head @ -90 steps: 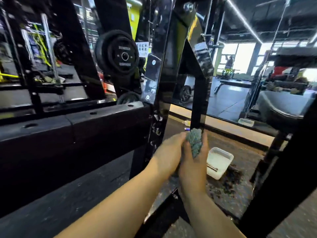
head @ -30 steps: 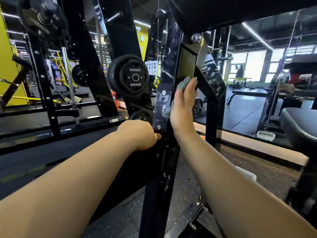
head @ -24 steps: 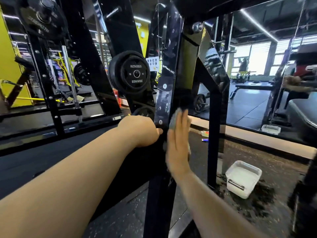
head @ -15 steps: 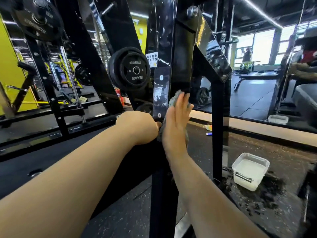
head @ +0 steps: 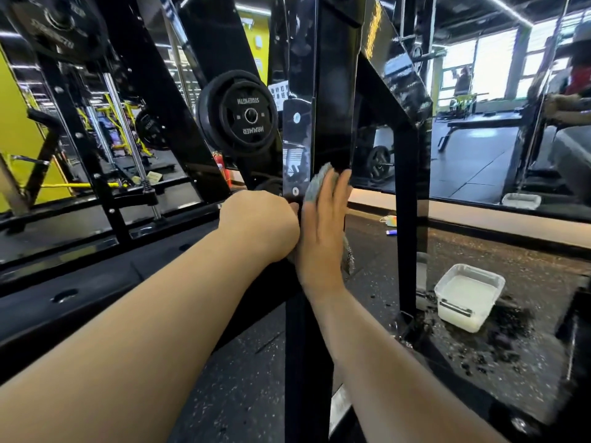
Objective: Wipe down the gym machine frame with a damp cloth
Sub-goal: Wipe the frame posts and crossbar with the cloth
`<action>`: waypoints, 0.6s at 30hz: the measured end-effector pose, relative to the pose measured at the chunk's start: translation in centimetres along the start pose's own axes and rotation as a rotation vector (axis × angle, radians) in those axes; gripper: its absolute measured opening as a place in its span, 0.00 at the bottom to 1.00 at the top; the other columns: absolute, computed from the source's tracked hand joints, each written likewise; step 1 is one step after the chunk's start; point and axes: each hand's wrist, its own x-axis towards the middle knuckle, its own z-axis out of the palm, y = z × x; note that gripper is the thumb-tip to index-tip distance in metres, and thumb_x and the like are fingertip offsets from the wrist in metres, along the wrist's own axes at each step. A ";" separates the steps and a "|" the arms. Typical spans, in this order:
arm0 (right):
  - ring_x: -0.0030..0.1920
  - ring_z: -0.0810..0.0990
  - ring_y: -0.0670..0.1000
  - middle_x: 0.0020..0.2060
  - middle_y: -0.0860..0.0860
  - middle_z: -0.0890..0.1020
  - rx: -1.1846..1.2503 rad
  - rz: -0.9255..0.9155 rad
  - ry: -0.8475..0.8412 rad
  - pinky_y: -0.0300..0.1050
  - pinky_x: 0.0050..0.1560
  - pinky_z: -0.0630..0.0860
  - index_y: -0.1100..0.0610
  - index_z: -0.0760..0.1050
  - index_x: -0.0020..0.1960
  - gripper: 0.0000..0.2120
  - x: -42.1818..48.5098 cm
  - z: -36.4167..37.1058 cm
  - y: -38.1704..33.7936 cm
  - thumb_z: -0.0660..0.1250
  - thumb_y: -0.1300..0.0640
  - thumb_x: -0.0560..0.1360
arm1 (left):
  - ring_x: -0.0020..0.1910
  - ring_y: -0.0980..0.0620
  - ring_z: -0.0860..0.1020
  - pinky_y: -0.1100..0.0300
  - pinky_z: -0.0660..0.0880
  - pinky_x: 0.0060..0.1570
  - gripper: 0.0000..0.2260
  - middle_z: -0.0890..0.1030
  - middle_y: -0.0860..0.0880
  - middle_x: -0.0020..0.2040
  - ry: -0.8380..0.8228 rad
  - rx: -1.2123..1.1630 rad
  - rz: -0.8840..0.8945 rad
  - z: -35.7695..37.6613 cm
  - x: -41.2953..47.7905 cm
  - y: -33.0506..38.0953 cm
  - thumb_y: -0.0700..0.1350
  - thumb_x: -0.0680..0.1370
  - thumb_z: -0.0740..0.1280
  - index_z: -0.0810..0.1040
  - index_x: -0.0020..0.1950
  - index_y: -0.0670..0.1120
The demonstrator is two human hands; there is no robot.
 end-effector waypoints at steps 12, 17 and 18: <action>0.72 0.31 0.39 0.72 0.35 0.36 -0.003 0.068 -0.013 0.46 0.74 0.32 0.33 0.37 0.69 0.21 -0.4 0.4 -1.1 0.46 0.44 0.82 | 0.56 0.42 0.76 0.54 0.65 0.42 0.15 0.78 0.46 0.56 0.024 0.077 0.002 0.1 -0.4 -0.1 0.45 0.83 0.47 0.73 0.56 0.46; 0.75 0.33 0.42 0.73 0.31 0.36 -0.103 0.064 -0.157 0.57 0.76 0.39 0.28 0.34 0.71 0.26 -9.4 -1.1 5.1 0.44 0.42 0.80 | 0.56 0.42 0.75 0.53 0.68 0.45 0.15 0.78 0.46 0.57 0.007 0.068 -0.035 -0.1 -0.4 -0.1 0.44 0.83 0.46 0.72 0.56 0.45; 0.75 0.32 0.41 0.73 0.30 0.35 -0.114 0.121 -0.174 0.58 0.76 0.39 0.31 0.35 0.72 0.25 -10.7 -1.6 6.0 0.43 0.40 0.79 | 0.56 0.41 0.76 0.52 0.69 0.44 0.15 0.78 0.45 0.56 0.007 0.069 -0.038 -0.1 -0.5 0.1 0.44 0.83 0.47 0.72 0.56 0.45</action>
